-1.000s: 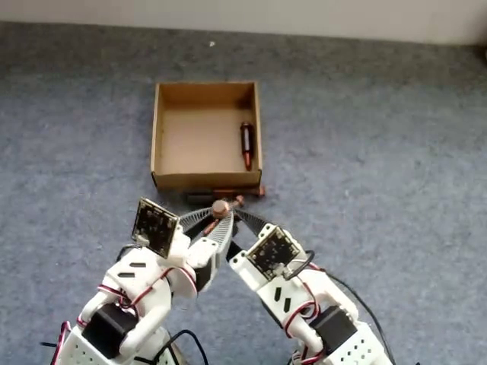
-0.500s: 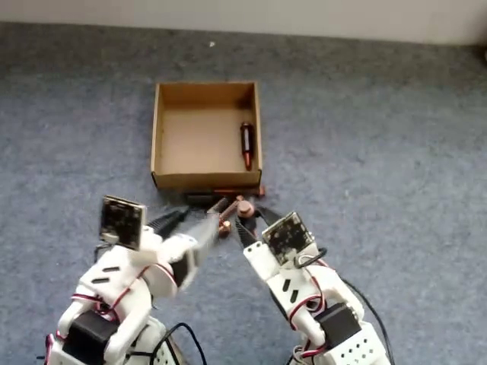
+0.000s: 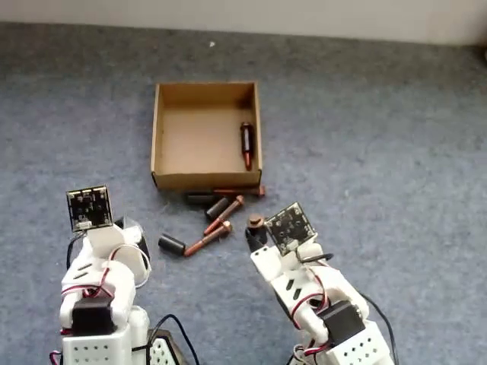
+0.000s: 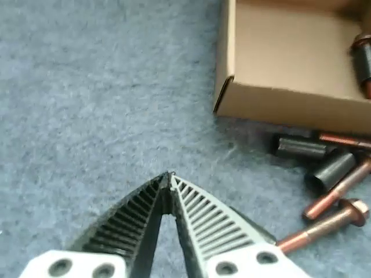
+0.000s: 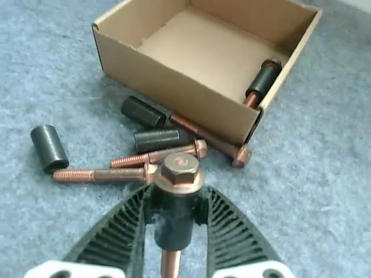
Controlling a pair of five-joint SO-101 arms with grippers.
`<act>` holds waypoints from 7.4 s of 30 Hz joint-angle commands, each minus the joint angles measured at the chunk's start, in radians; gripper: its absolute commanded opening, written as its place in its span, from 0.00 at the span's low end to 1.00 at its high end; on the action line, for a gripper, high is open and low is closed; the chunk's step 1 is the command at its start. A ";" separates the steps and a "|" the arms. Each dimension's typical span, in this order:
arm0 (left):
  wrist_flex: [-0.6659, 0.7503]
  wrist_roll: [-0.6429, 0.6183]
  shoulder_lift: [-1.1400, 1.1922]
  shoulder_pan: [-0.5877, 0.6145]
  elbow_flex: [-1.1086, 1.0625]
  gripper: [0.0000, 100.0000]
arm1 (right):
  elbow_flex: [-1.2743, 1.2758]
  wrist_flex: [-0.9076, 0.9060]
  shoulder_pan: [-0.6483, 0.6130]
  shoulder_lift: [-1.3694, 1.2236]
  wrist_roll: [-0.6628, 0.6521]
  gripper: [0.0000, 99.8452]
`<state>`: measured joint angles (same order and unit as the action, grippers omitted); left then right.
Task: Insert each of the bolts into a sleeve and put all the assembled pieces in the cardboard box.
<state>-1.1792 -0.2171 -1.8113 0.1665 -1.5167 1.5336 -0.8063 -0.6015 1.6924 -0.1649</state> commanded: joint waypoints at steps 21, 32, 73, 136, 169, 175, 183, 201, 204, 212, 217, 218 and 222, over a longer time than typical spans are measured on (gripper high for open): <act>0.124 0.011 -0.002 0.031 -0.177 0.01 | -0.849 0.852 0.101 -1.437 0.011 0.00; 0.124 0.011 -0.002 0.031 -0.179 0.01 | -0.888 1.012 0.127 -1.722 0.011 0.01; 0.120 0.011 -0.002 0.031 -0.179 0.01 | -1.282 -0.153 -0.222 -1.716 0.939 0.16; 0.118 0.011 -0.002 0.031 -0.179 0.01 | -1.343 -0.225 -0.134 -1.977 0.872 0.10; 0.118 0.011 -0.002 0.031 -0.179 0.01 | -1.807 -0.785 -0.085 -1.925 0.526 0.00; 0.118 0.011 -0.002 0.031 -0.177 0.01 | -1.724 -0.819 -0.035 -1.676 0.473 0.00; 0.117 0.043 -0.002 0.033 -0.151 0.01 | -1.293 -0.610 0.038 -1.385 0.453 0.00; -0.020 0.641 0.007 -0.048 0.110 0.01 | -0.526 0.191 0.278 -0.946 0.462 0.00; -0.123 0.684 0.010 -0.139 0.236 0.01 | -0.470 0.289 0.315 -0.957 0.462 0.00; -0.178 0.706 0.386 -0.303 0.460 0.06 | -0.458 0.317 0.469 -1.004 0.508 0.00; -0.175 0.700 0.711 -0.409 0.605 0.19 | -0.458 0.317 0.573 -1.040 0.609 0.00; -0.173 0.700 0.771 -0.427 0.631 0.19 | -0.460 0.317 0.587 -1.043 0.611 0.00; -0.086 0.657 0.984 -0.512 0.717 0.19 | -0.460 0.320 0.621 -1.041 0.611 0.00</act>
<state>-1.3464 0.4810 -1.0288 -0.2601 -0.9076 1.0871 -0.5148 -0.0107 0.6429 0.4350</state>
